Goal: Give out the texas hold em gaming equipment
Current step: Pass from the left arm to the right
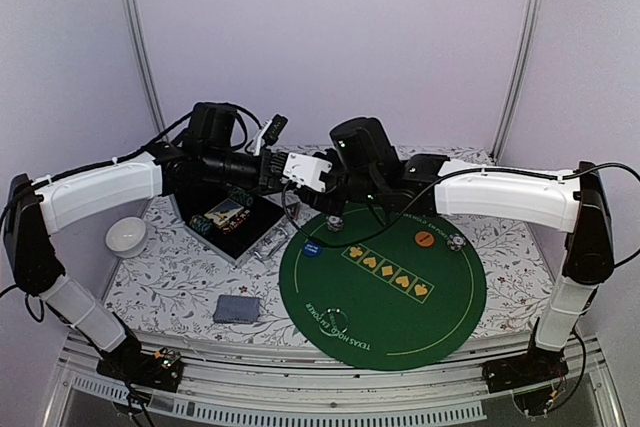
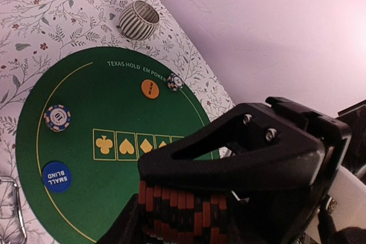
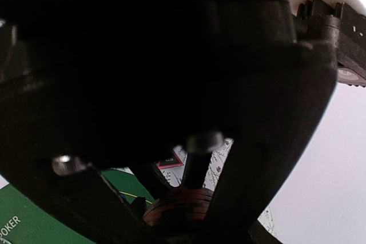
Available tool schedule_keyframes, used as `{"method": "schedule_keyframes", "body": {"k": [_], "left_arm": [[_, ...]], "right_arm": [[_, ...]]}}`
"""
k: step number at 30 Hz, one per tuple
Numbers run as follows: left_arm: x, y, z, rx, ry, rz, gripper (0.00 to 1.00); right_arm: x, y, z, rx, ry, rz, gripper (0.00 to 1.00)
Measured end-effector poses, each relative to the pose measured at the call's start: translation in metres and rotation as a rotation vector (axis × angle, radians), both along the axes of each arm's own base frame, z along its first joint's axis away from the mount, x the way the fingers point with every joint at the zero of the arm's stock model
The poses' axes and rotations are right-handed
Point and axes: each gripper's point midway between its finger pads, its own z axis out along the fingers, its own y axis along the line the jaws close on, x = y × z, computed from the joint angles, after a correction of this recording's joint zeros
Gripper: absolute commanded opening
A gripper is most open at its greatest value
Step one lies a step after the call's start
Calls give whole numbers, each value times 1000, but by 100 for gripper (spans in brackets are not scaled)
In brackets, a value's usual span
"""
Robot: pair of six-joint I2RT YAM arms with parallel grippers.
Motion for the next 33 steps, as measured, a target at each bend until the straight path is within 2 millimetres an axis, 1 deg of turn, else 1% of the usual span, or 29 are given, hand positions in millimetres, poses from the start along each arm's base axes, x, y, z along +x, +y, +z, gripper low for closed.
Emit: {"method": "schedule_keyframes", "body": {"k": [2,5,7,8,9,13,15,20,23,25,27,33], "left_arm": [[0,0,0,-1,9,2,0],[0,0,0,-3,13,4,0],[0,0,0,-3,12,4,0],[0,0,0,-2,12,4,1],[0,0,0,-2,12,3,6],[0,0,-1,-4,10,2,25],[-1,0,-2,-7,9,0,30],[-1,0,-3,-8,8,0,35],[-1,-1,-3,-8,9,0,36],[0,-1,-4,-7,10,0,39],[0,-1,-5,-5,11,0,40],[1,-1,-8,2,9,-3,50]], "right_arm": [[-1,0,-1,-11,-3,5,35],[-1,0,-2,-16,-9,2,21],[-1,0,-2,-17,-11,0,9],[-1,0,-2,-17,-11,0,5],[-1,0,-2,-17,-11,-2,3],[-1,0,-2,-18,-12,-6,2],[-1,-1,-2,-21,-11,-7,2],[-1,-1,-4,-23,-7,-9,2],[-1,-1,-4,-23,-6,-10,2],[-1,-2,-4,-24,-5,-10,2],[-1,-2,-6,-24,-2,-11,2],[-2,-4,-10,-30,11,-18,2]]}}
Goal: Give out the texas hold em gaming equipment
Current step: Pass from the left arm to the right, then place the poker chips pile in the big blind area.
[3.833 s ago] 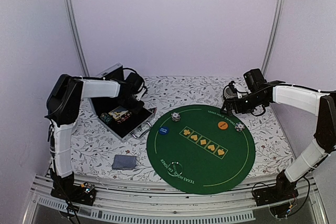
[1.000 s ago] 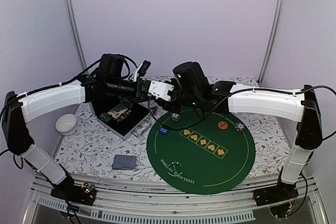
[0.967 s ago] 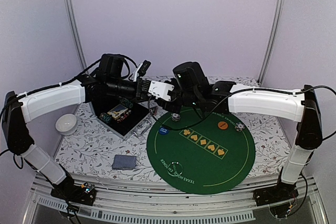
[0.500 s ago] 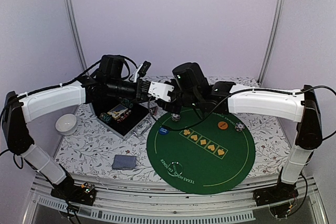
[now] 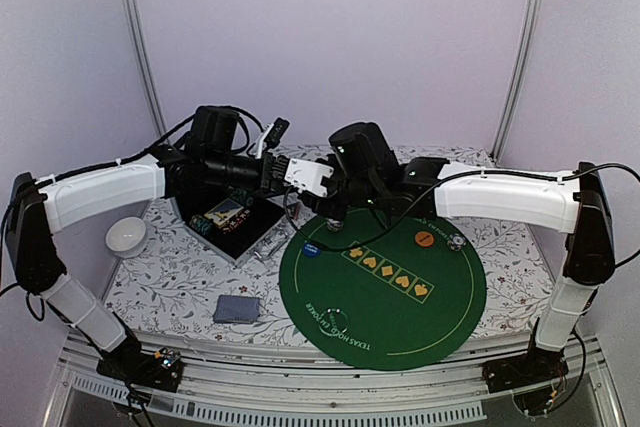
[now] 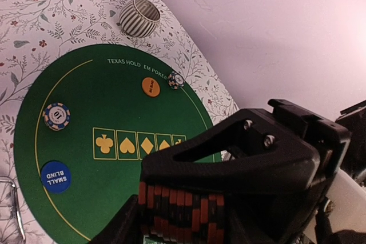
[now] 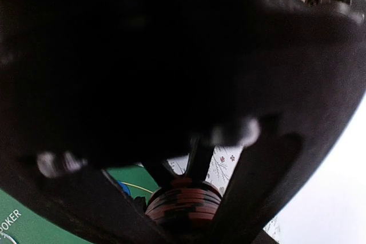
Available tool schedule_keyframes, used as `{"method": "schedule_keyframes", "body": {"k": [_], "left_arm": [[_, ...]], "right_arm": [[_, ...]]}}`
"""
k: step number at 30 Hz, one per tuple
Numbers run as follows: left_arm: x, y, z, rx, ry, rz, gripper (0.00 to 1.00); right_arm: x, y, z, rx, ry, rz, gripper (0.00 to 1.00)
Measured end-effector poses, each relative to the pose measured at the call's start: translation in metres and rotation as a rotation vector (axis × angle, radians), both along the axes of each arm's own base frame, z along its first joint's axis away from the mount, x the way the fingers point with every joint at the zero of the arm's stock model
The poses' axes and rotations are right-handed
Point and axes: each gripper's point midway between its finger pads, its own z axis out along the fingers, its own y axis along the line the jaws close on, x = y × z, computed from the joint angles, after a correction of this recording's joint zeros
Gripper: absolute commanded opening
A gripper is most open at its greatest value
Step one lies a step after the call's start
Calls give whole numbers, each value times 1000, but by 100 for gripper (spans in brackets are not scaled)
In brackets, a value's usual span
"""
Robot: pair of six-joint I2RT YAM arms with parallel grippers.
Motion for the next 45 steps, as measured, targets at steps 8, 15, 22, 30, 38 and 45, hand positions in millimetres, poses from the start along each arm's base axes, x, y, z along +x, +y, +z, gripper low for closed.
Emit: {"method": "schedule_keyframes", "body": {"k": [8,15,22,30,38,45], "left_arm": [[1,1,0,4,-11,-1,55],[1,1,0,4,-12,-1,56],[10,10,-5,24,-30,30,58],[31,47,-17,116,-68,161,63],[33,59,-21,183,-108,188,63],[33,62,-23,212,-134,186,63]], "right_arm": [[-1,-5,-9,-24,20,-9,2],[-2,-7,-10,-27,26,-12,2],[-2,-19,-18,-22,79,-40,2],[1,-89,-51,9,300,-206,2],[-12,-186,-118,36,610,-555,2],[-40,-251,-180,52,845,-838,2]]}}
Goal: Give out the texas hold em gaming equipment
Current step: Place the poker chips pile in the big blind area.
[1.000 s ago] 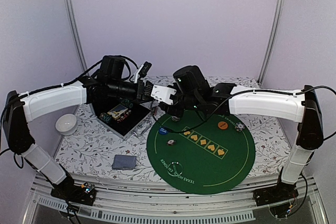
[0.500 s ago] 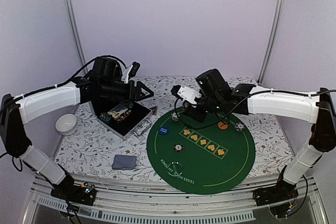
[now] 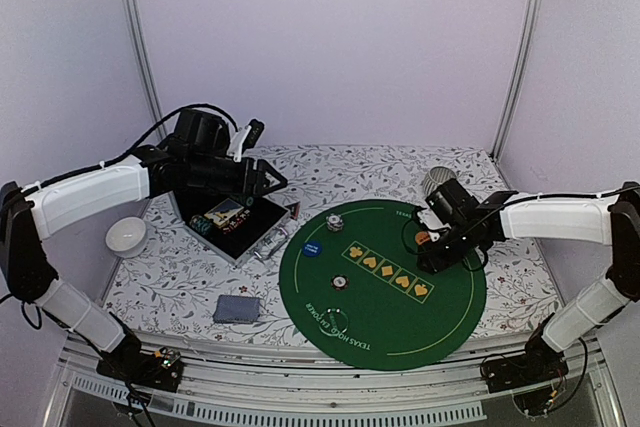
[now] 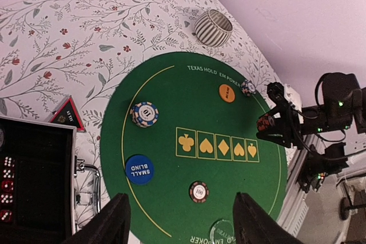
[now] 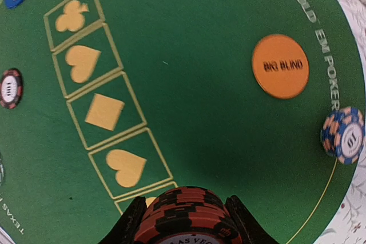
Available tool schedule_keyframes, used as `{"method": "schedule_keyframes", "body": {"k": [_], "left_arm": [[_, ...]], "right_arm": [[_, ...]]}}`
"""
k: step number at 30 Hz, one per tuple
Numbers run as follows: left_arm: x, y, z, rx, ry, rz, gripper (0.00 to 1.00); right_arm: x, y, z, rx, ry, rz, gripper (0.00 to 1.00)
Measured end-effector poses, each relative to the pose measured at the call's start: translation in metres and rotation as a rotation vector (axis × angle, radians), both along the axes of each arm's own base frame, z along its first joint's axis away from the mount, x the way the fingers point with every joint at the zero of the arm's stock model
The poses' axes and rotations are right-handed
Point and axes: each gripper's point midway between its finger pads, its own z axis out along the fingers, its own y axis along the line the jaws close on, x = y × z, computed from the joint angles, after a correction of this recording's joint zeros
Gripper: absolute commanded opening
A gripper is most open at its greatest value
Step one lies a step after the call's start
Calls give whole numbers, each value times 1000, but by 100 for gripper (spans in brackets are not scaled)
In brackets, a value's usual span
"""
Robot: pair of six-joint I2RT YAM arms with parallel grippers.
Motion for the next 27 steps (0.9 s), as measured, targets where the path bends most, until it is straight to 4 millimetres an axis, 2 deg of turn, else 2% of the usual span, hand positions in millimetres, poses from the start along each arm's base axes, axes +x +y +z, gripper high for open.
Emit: {"method": "schedule_keyframes", "body": {"k": [4,8,17,21,23,25,27], "left_arm": [[-1,1,-1,9,-4,-7,63],[-4,3,-4,21,-5,-13,63],[-10,8,1,32,-29,-16,63],[-9,9,3,34,-39,-15,63],[-9,9,2,37,-40,-13,63],[-9,10,2,39,-40,-13,63],[-9,11,1,43,-37,-10,63]], "right_arm": [[-1,-30,-18,0,61,-139,2],[5,-49,-27,17,74,-242,2],[16,-66,-50,0,94,-346,2],[20,-67,-52,-2,80,-368,3],[22,-67,-52,-6,76,-373,8],[22,-68,-52,-7,73,-378,28],[23,-68,-52,-6,71,-384,40]]}}
